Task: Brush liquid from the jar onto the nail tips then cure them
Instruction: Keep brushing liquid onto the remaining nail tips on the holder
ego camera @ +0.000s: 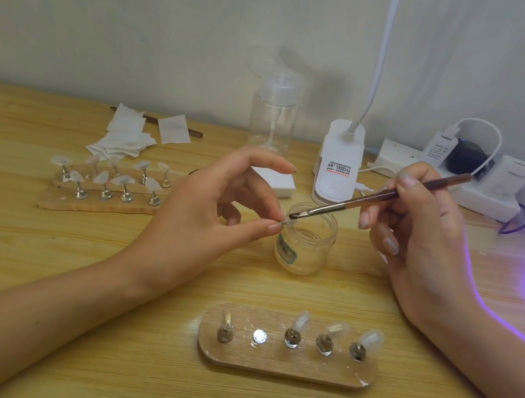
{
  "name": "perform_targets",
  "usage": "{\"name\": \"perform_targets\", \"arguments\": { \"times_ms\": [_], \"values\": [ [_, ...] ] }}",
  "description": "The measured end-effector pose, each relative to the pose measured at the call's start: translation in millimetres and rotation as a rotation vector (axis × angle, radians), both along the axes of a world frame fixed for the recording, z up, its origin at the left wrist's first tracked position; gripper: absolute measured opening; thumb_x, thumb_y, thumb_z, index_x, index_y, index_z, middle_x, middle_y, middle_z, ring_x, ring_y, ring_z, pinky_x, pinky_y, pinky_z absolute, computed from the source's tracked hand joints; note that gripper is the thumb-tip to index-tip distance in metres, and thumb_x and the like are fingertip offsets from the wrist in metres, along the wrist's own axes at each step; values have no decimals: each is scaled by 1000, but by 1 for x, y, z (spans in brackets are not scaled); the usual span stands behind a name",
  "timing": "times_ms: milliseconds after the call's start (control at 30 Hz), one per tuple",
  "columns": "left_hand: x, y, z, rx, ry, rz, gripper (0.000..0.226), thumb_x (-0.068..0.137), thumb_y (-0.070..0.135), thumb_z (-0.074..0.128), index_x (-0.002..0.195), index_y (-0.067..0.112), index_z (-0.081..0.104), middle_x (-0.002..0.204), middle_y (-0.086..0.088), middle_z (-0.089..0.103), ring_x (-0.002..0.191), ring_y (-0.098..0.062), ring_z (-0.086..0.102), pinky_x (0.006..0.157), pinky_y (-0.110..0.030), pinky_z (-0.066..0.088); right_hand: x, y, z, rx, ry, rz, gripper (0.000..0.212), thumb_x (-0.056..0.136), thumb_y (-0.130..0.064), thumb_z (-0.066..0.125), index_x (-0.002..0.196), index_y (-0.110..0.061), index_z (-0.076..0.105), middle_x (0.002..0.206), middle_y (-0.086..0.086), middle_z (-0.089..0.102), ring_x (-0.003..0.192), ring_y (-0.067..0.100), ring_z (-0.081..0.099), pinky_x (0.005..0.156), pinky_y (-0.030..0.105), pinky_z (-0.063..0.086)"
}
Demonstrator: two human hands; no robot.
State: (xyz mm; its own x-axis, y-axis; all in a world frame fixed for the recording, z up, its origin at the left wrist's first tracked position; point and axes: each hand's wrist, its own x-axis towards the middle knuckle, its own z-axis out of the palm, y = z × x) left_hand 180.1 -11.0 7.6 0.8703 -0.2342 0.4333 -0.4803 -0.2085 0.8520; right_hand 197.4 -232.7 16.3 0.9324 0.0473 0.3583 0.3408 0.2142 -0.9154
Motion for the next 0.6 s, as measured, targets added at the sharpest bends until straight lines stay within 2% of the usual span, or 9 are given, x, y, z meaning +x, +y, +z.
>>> {"name": "perform_targets", "arguments": {
  "times_ms": [67, 233, 400, 500, 600],
  "values": [
    [0, 0, 0, 5, 1, 2, 47, 85, 4, 76, 123, 26, 60, 85, 4, 71, 86, -16, 70, 64, -46, 48, 0, 1, 0, -33, 5, -9, 20, 98, -22, 43, 79, -18, 45, 59, 6, 62, 39, 11, 31, 40, 17, 27],
    [-1, 0, 1, 4, 11, 6, 44, 84, 4, 77, 120, 25, 61, 84, 4, 71, 84, -14, 69, 64, -44, 49, 2, -3, -2, -24, 58, -95, 27, 103, -19, 42, 76, -23, 47, 58, 4, 61, 39, 10, 31, 39, 26, 17],
    [-1, -1, 2, 8, 18, 8, 43, 84, 5, 77, 119, 25, 62, 84, 5, 71, 84, -14, 69, 65, -44, 49, 0, 0, -1, -56, 4, -18, 22, 100, -23, 44, 78, -21, 48, 62, 5, 64, 40, 10, 33, 40, 18, 27],
    [-1, -1, 2, 3, 27, 8, 43, 84, 4, 76, 119, 24, 62, 84, 4, 71, 84, -13, 69, 65, -45, 49, 1, -1, -2, -63, 63, -93, 26, 104, -17, 42, 79, -20, 46, 59, 4, 62, 39, 9, 30, 38, 20, 21],
    [-2, -1, 2, 3, 29, 8, 44, 84, 4, 76, 120, 25, 61, 84, 3, 71, 84, -14, 69, 66, -44, 49, 1, -1, -1, -11, 36, -62, 29, 104, -17, 41, 76, -23, 47, 59, 3, 62, 38, 8, 28, 38, 21, 19]
  ]
}}
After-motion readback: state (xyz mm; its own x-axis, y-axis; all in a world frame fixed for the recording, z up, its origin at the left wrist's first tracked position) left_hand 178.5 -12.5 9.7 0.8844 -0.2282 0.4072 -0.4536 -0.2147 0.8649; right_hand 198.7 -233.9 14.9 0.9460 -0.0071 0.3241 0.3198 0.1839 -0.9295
